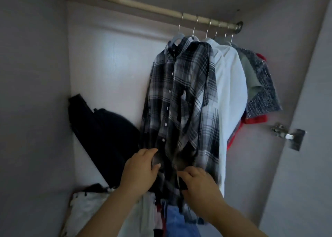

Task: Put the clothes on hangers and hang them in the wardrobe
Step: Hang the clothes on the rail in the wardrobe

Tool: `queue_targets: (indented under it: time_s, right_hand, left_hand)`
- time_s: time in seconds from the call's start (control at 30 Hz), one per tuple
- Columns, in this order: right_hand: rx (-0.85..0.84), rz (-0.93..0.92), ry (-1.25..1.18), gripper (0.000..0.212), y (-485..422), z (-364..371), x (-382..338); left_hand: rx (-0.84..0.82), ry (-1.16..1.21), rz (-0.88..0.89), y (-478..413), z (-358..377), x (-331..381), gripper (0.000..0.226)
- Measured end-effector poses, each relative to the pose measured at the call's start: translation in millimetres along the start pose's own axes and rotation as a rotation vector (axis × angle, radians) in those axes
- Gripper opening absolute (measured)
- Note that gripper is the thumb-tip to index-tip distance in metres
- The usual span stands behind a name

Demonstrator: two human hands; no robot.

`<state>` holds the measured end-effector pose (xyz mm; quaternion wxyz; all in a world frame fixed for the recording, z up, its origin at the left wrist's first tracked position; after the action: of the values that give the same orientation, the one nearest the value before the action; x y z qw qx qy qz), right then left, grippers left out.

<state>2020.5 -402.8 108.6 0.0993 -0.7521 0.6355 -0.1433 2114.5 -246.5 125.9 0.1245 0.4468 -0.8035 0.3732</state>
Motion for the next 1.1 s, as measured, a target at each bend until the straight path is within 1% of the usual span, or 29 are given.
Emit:
queue_targets:
  time_s: [0.13, 0.27, 0.33, 0.43, 0.5, 0.6, 0.7, 0.77, 0.83, 0.93, 1.0, 1.1]
  right_hand:
    - [-0.057, 0.085, -0.075, 0.052, 92.9, 19.9, -21.8]
    - [-0.138, 0.153, -0.121, 0.049, 186.9, 25.5, -44.2]
    - [-0.152, 0.201, -0.149, 0.047, 230.9, 24.8, -55.5]
    - [-0.185, 0.289, -0.201, 0.048, 292.6, 22.4, -76.9]
    - [-0.199, 0.361, -0.225, 0.049, 330.4, 19.6, -90.4]
    - [-0.218, 0.496, -0.201, 0.049, 384.9, 12.4, -109.3]
    - [-0.233, 0.655, -0.188, 0.052, 440.4, 5.9, -132.5]
    - [-0.247, 0.764, -0.171, 0.052, 478.0, 0.6, -153.9]
    - [-0.250, 0.897, -0.175, 0.052, 517.1, -3.6, -181.8]
    - [-0.232, 1.117, -0.183, 0.052, 579.1, -9.6, -240.3]
    - [-0.217, 1.273, -0.194, 0.052, 620.8, -15.0, -288.6]
    - [-0.245, 1.499, -0.211, 0.048, 680.8, -29.7, -376.5]
  left_hand:
    - [-0.074, -0.064, -0.060, 84.3, 8.3, 15.2, 0.050]
    - [-0.225, -0.104, -0.070, 175.7, 23.0, 37.2, 0.050]
    - [-0.301, -0.132, -0.070, 218.2, 30.0, 46.3, 0.051]
    - [-0.422, -0.155, -0.039, 273.1, 36.3, 59.9, 0.052]
    - [-0.453, -0.157, 0.009, 300.8, 39.3, 70.4, 0.052]
    - [-0.497, -0.145, 0.111, 335.7, 46.7, 92.1, 0.049]
    - [-0.582, -0.156, 0.233, 371.5, 56.4, 113.5, 0.048]
    - [-0.622, -0.147, 0.325, 400.4, 61.6, 126.1, 0.043]
    - [-0.684, -0.156, 0.419, 434.0, 64.4, 135.5, 0.046]
    - [-0.795, -0.186, 0.587, 494.3, 62.8, 142.4, 0.051]
    - [-0.875, -0.173, 0.709, 538.5, 56.3, 146.7, 0.049]
    - [-1.008, -0.157, 0.892, 613.3, 35.1, 155.9, 0.047]
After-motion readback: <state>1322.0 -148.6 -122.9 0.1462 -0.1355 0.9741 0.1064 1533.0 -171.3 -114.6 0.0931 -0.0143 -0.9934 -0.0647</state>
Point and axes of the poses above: each hand's wrist, its own y-axis away from the middle knuckle, its own z-axis out of the palm, x = y × z, the point moved 2 cm from there along -y, towards the middle knuckle, and after that the axes turned 10 degrees about -z, right-handed, at the moved point
